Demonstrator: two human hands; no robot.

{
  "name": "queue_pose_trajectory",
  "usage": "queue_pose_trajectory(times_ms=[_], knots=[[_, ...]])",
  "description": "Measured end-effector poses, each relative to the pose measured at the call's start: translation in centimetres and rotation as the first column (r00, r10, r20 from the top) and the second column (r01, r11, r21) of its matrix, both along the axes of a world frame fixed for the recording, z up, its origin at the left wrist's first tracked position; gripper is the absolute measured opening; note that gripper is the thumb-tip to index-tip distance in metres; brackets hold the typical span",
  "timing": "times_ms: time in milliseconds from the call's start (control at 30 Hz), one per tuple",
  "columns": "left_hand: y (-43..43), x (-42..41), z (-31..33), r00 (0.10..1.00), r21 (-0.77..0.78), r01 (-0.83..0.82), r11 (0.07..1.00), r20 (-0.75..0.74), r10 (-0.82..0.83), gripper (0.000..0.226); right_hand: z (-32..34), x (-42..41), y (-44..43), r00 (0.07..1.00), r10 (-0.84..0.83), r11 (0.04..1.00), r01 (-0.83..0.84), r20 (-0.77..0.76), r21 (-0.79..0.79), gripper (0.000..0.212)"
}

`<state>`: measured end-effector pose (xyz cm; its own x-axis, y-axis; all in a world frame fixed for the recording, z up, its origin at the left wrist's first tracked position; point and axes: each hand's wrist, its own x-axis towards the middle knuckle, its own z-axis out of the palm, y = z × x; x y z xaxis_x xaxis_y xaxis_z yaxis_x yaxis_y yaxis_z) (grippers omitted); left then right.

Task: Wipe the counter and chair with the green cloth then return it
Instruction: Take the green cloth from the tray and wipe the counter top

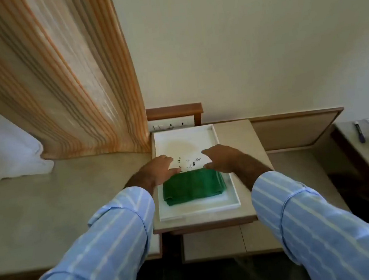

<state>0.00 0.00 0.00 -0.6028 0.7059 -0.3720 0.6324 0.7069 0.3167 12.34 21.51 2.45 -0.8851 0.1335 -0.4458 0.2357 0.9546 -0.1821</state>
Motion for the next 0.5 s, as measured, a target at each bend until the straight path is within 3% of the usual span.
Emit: queue_pose_trajectory(times_ms=[133,267,500], knots=[[-0.2,1.3,-1.8,0.999,-0.061,-0.032,0.998,0.007,0.032,0.047,-2.0,0.2,-1.2,0.999,-0.037,0.998,0.035,0.034,0.046,0.052],[-0.2,2.1,-3.1,0.994,-0.034,-0.108,0.994,-0.012,0.108,0.044,-3.4,0.4,-1.3,0.997,-0.053,0.997,0.05,0.049,0.056,0.047],[-1.0,0.6,-2.2,0.923,0.12,-0.326,0.938,0.252,0.289,0.033,-3.0,-0.3,-1.2,0.989,-0.149,0.988,0.148,-0.016,-0.036,0.035]])
